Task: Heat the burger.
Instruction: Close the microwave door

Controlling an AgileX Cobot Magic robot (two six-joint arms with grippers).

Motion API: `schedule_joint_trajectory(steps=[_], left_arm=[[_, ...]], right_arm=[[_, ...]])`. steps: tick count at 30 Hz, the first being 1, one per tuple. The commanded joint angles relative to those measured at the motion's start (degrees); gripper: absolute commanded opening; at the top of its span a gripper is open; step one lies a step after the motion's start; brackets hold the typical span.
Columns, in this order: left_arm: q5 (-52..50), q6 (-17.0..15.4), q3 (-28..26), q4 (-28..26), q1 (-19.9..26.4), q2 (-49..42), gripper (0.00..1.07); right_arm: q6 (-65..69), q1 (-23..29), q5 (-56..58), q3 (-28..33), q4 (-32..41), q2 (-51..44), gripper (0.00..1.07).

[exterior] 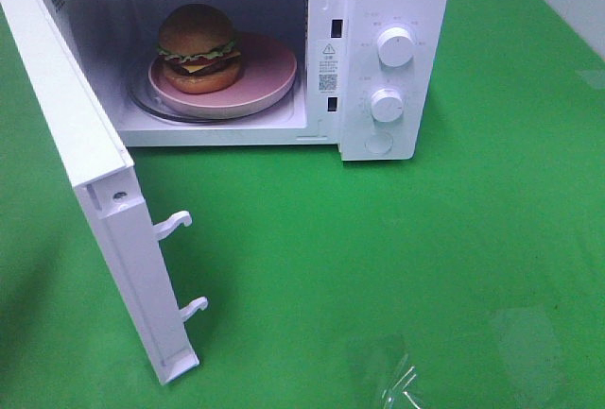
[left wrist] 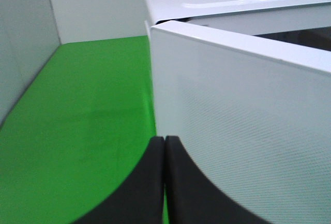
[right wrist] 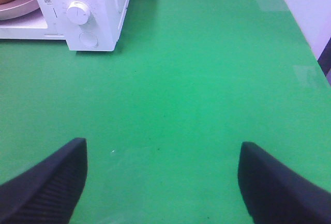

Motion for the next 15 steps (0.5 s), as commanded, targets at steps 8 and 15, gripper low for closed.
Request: schedule_joint_trajectory(steps=[8, 15], left_arm=[[-10.49, -3.09, -1.15, 5.10, -0.29, 11.00, 0.00], [-10.60, -2.23, -3.84, 5.67, -3.50, 16.39, 0.00]], right_arm=[[-0.52, -0.34, -0.63, 0.29, 0.06, -1.38, 0.76], [-0.52, -0.34, -0.63, 0.29, 0.06, -1.38, 0.76]])
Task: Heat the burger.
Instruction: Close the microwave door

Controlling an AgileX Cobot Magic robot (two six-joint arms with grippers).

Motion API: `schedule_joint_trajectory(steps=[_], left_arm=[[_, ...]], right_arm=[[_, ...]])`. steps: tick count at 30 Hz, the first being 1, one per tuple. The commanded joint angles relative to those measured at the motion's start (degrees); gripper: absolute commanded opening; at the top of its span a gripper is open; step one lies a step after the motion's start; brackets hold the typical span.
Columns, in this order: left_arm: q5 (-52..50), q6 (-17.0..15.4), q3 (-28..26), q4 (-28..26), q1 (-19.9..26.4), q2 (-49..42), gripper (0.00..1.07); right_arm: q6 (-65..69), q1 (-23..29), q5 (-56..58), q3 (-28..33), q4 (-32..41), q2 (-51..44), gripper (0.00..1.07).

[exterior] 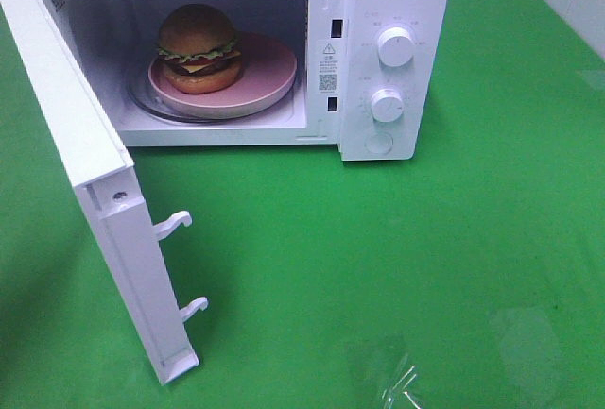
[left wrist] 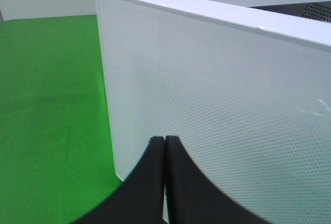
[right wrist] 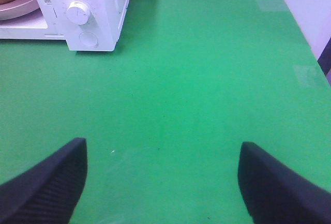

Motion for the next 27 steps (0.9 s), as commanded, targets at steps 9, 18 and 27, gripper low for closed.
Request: schedule_joint_trajectory(steps=[9, 18, 27], left_arm=[[-4.87, 9.40, -1.95, -12.49, -12.72, 9.00, 0.00], [-14.32, 11.52, -2.46, -21.49, -21.08, 19.71, 0.00], [-13.98, 13.75, -8.25, -26.24, -27.79, 25.55, 0.00]], right_arm=[[-0.52, -0.34, -0.63, 0.29, 0.06, -1.38, 0.76], [-0.52, -0.34, -0.63, 0.29, 0.06, -1.38, 0.76], [-0.52, -0.34, -0.63, 0.29, 0.06, -1.38, 0.76]])
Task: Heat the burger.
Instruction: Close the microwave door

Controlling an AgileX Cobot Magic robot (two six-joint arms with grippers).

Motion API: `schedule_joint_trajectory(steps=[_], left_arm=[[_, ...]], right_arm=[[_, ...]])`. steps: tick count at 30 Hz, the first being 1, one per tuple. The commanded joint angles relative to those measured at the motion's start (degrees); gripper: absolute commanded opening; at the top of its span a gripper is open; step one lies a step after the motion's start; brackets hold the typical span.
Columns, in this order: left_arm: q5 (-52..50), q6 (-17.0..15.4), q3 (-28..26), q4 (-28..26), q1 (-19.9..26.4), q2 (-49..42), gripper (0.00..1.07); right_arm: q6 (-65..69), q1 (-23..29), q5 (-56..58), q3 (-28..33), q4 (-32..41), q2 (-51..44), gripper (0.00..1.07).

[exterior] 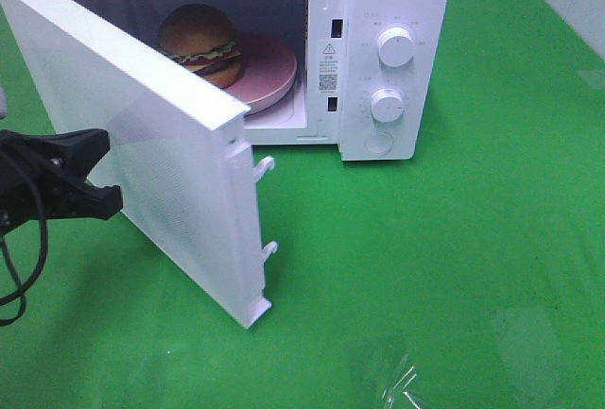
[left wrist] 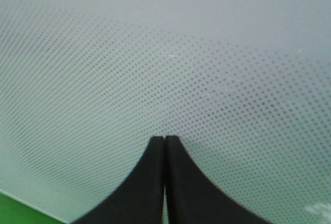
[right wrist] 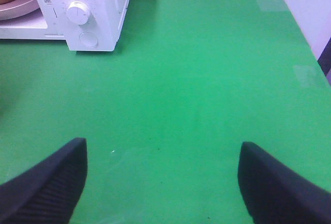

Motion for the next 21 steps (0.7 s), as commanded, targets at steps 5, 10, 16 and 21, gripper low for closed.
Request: schedule_joint_trajectory(steps=[5, 10, 16, 21], left_arm=[[0.69, 2.06, -7.45, -7.51, -5.79, 4.07, 0.00], [4.24, 5.10, -11.86, -12.09, -8.42, 5.67, 0.00], [7.79, 8.71, -18.68, -16.50, -11.17, 7.96, 0.00], [12.26, 9.51, -27.27, -18.16, -12.61, 11.46, 0.00]], right_arm=[[-0.52, -0.34, -0.63, 0.29, 0.06, -1.38, 0.76], [-0.52, -0.34, -0.63, 0.29, 0.06, -1.38, 0.76], [-0.52, -0.34, -0.63, 0.29, 0.06, -1.38, 0.76], [-0.46, -0.34, -0.63, 0.29, 0.06, -1.38, 0.76]])
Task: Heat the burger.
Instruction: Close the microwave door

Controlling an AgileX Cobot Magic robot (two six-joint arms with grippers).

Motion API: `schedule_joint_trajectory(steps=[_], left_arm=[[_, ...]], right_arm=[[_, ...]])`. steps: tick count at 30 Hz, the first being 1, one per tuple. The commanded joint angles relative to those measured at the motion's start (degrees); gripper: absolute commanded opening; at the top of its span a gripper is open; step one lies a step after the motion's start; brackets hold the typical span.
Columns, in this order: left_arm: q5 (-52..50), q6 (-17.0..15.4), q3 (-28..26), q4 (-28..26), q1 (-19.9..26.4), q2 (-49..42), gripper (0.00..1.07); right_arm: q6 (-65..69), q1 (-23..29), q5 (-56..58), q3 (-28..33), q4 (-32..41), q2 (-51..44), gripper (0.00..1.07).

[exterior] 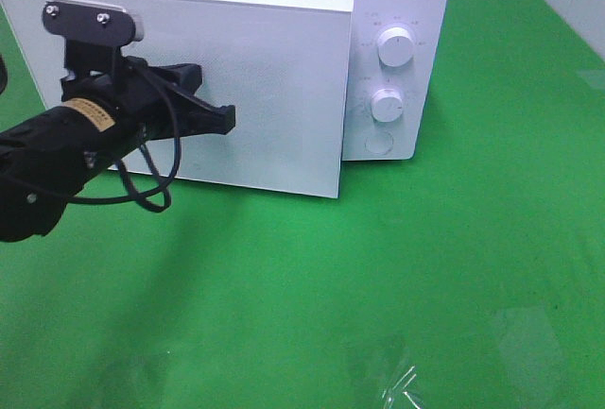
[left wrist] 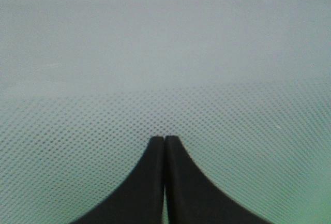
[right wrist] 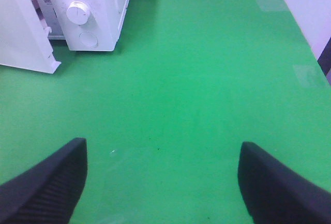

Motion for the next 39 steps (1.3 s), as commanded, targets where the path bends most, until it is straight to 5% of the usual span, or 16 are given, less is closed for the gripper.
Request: schedule_joint_trajectory(steps=[1, 11, 15, 17, 22, 31, 35, 36, 37, 38, 39], left_arm=[[2.64, 0.46, -6.53, -1.32, -0.92, 2.81, 0.00], [6.70, 0.63, -16.90, -2.06, -0.92, 7.79, 0.00], [7.85, 3.27, -20.51, -3.55, -0.92, 9.80, 0.00], [8.25, 6.47, -22.86, -8.54, -0.92, 10.89, 0.00], [9.57, 6.76, -22.86, -8.08, -0.97, 10.83, 0.00], [29.45, 6.65, -22.86, -8.37, -6.82, 6.59, 0.01], [35.07, 6.65, -22.86, -8.37, -8.31, 5.27, 0.09], [40.16, 6.65, -22.86, -8.37, -8.94, 4.35, 0.20], [40.16, 6.65, -22.86, -8.37, -8.94, 4.35, 0.20], [46.07, 6.53, -22.86, -8.37, -9.45, 3.55, 0.38], [46.07, 6.53, -22.86, -8.37, -9.45, 3.55, 0.38]], right_arm=[[-0.46, -0.34, -0.63, 0.29, 0.06, -1.38, 0.76], [-0.46, -0.34, -0.63, 0.29, 0.06, -1.38, 0.76], [-0.46, -0.34, -0.63, 0.29, 0.06, -1.38, 0.76], [-0.46, -0.34, -0.63, 0.29, 0.06, -1.38, 0.76], [-0.46, -0.34, -0.63, 0.29, 0.06, -1.38, 0.76], [-0.46, -0.34, -0.63, 0.29, 0.06, -1.38, 0.76], [-0.46, -0.34, -0.63, 0.29, 0.06, -1.38, 0.76], [-0.46, -0.34, -0.63, 0.29, 0.06, -1.38, 0.76], [-0.46, -0.34, -0.63, 0.29, 0.06, -1.38, 0.76], [-0.46, -0.34, -0.63, 0.29, 0.06, -1.38, 0.76], [-0.46, -0.34, -0.63, 0.29, 0.06, -1.38, 0.76]])
